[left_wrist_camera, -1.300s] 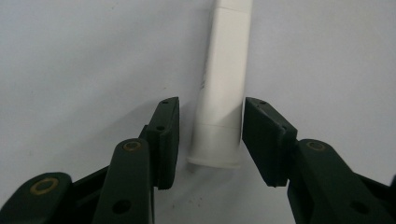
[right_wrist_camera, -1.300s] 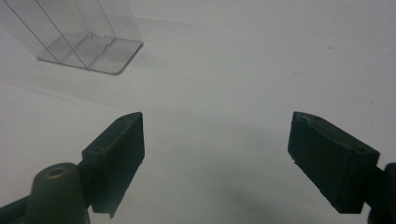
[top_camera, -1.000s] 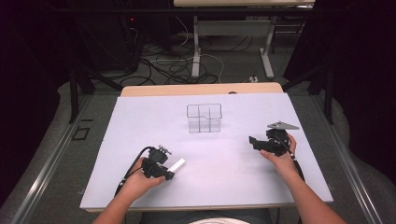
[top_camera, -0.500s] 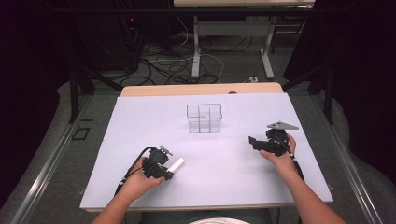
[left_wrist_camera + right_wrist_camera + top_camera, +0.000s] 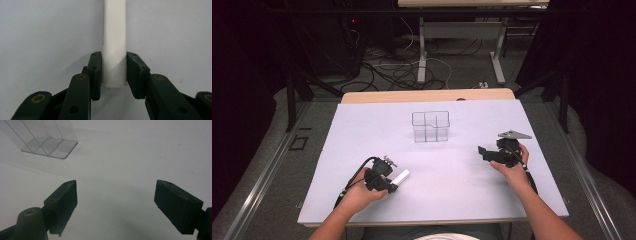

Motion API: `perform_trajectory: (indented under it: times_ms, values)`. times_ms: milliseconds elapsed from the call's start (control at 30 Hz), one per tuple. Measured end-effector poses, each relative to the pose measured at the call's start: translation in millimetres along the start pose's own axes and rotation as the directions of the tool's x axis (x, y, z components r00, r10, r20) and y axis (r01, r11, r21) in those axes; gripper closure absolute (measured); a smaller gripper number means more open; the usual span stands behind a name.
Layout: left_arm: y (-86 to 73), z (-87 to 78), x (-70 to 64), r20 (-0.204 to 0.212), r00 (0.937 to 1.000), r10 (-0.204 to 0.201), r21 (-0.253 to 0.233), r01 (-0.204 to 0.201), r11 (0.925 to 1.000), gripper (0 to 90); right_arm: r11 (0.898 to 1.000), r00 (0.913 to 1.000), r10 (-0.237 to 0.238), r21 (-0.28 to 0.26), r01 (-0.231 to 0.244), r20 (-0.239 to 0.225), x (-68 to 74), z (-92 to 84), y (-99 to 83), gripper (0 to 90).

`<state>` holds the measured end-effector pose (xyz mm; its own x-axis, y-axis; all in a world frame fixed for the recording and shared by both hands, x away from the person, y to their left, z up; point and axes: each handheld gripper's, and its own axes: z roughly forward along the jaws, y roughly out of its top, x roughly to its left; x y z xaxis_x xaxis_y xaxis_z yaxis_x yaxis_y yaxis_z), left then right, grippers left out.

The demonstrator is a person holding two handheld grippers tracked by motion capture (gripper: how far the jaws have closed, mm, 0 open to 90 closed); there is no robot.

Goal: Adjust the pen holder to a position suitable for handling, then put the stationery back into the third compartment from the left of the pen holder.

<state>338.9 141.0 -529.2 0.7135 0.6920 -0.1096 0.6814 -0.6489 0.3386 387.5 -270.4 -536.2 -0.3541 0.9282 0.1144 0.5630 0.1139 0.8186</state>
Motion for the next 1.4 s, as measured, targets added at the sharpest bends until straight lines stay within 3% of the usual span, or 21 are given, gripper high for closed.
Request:
perform_trajectory:
  times_ms: [200, 267, 300, 367, 433, 500, 767, 833, 1133, 1267, 1400]
  values:
    - [-0.3, 0.0, 1.4, 0.01, 0.9999, -0.003, -0.003, 0.003, 1.0, 67.1, 1.0, 0.9998, 0.011, -0.014, -0.011, -0.019, -0.8, -0.9, 0.4, 20.8]
    - [-0.7, 0.1, 0.8, 0.019, 0.9994, -0.03, -0.006, 0.03, 0.9995, 67.1, 1.0, 0.9997, 0.009, -0.025, -0.01, -0.024, -1.2, -1.8, 0.9, 22.0]
    - [-0.4, -0.2, 2.5, 0.021, 0.9996, -0.017, -0.004, 0.017, 0.9998, 67.1, 0.999, 0.9994, 0.017, -0.027, -0.018, -0.029, -0.5, -2.7, 1.6, 22.4]
    - [-0.9, 0.2, 2.0, 0.03, 0.9986, -0.043, -0.01, 0.043, 0.999, 67.1, 0.999, 0.9994, 0.013, -0.031, -0.014, -0.032, 0.0, -3.7, 3.0, 23.3]
    - [-0.7, 0.0, 2.7, 0.031, 0.9988, -0.039, -0.009, 0.04, 0.9992, 67.1, 0.999, 0.9993, 0.007, -0.034, -0.008, -0.037, 2.5, -4.8, 3.8, 23.8]
    - [0.0, -0.6, 4.3, 0.03, 0.9992, -0.025, -0.007, 0.025, 0.9997, 67.1, 0.999, 0.9992, -0.021, -0.035, 0.019, -0.035, 4.7, -5.5, 4.4, 24.0]
    - [0.2, -4.2, 6.7, 0.053, 0.9968, -0.06, -0.016, 0.06, 0.998, 67.1, 0.991, 0.9913, -0.121, -0.061, 0.118, -0.053, 13.2, -8.0, 8.4, 26.4]
    - [-0.2, -4.4, 5.4, 0.06, 0.9943, -0.088, -0.02, 0.089, 0.9958, 67.2, 0.988, 0.9866, -0.144, -0.071, 0.139, -0.076, 17.5, -10.3, 9.8, 27.3]
    - [1.5, -12.4, 2.1, 0.084, 0.9906, -0.108, -0.045, 0.112, 0.9927, 67.1, 0.964, 0.9574, -0.266, -0.042, 0.263, -0.113, 42.8, -14.6, 12.9, 24.9]
    - [2.5, -15.1, 0.5, 0.094, 0.9905, -0.101, -0.059, 0.107, 0.9925, 67.1, 0.945, 0.9381, -0.328, -0.039, 0.326, -0.111, 51.2, -14.9, 12.8, 24.9]
    - [3.4, -15.6, -1.3, 0.104, 0.9892, -0.103, -0.059, 0.11, 0.9922, 67.2, 0.919, 0.9111, -0.393, -0.05, 0.39, -0.123, 59.8, -15.2, 12.8, 25.0]
